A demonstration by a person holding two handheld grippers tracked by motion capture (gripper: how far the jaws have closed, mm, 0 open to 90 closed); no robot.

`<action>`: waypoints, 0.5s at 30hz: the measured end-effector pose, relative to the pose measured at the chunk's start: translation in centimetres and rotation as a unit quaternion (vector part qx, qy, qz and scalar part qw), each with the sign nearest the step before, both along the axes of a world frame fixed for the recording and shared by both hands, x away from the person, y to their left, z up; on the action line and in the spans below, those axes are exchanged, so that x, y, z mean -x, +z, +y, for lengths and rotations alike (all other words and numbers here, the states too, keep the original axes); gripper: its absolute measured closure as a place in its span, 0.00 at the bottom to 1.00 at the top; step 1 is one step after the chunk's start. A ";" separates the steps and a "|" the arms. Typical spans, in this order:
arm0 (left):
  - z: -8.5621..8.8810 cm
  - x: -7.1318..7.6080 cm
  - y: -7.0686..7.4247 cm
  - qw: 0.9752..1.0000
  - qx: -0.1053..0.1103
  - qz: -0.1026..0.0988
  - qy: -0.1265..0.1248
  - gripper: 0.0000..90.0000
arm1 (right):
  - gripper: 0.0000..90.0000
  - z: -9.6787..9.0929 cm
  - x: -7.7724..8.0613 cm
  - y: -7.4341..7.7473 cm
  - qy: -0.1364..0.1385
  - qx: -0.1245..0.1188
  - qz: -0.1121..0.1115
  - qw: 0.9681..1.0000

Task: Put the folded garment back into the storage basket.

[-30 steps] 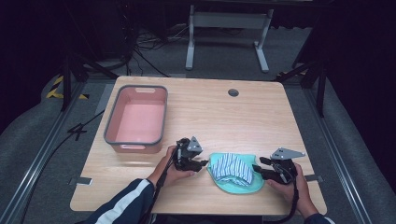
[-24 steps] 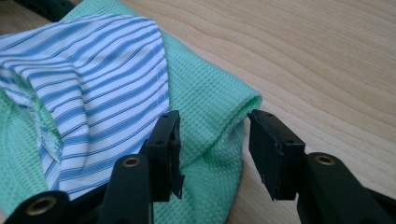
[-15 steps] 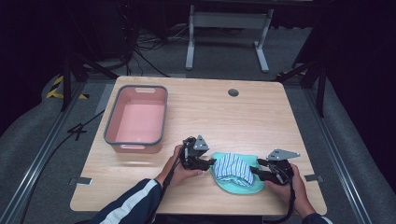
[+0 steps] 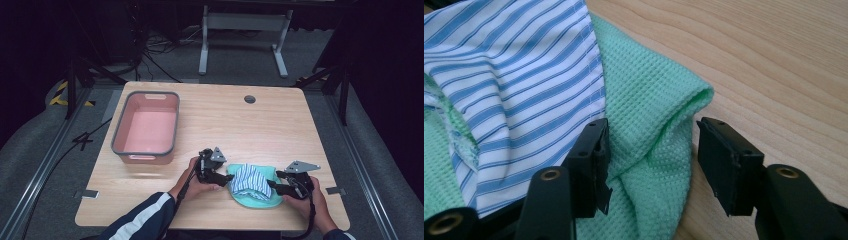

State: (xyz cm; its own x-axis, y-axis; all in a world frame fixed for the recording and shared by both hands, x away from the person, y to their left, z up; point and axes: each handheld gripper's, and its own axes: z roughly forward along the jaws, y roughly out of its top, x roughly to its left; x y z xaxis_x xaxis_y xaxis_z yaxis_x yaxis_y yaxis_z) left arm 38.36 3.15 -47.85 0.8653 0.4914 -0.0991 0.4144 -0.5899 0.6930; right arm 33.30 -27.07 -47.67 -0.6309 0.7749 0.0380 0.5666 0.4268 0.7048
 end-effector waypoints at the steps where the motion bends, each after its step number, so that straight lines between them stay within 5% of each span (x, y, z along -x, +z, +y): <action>1: -0.1 0.1 0.0 1.000 -0.002 0.000 -0.001 0.36 | 0.55 0.0 0.0 0.0 0.000 0.000 -0.001 1.000; 8: -0.2 0.2 0.1 1.000 -0.018 -0.013 -0.011 0.38 | 0.72 0.4 0.2 0.2 0.009 -0.001 0.008 1.000; 15: -0.2 0.2 0.0 1.000 0.005 -0.003 -0.025 0.74 | 0.86 0.8 0.3 0.2 0.007 -0.009 0.015 1.000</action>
State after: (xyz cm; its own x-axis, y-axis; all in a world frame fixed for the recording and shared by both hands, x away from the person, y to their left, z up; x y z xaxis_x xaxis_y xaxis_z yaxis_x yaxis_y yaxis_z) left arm 38.14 2.94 -47.82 0.8890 0.4470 -0.0988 0.3807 -0.6020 0.7018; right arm 32.98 -26.25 -47.43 -0.6402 0.7649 0.0711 0.5811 0.4216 0.6961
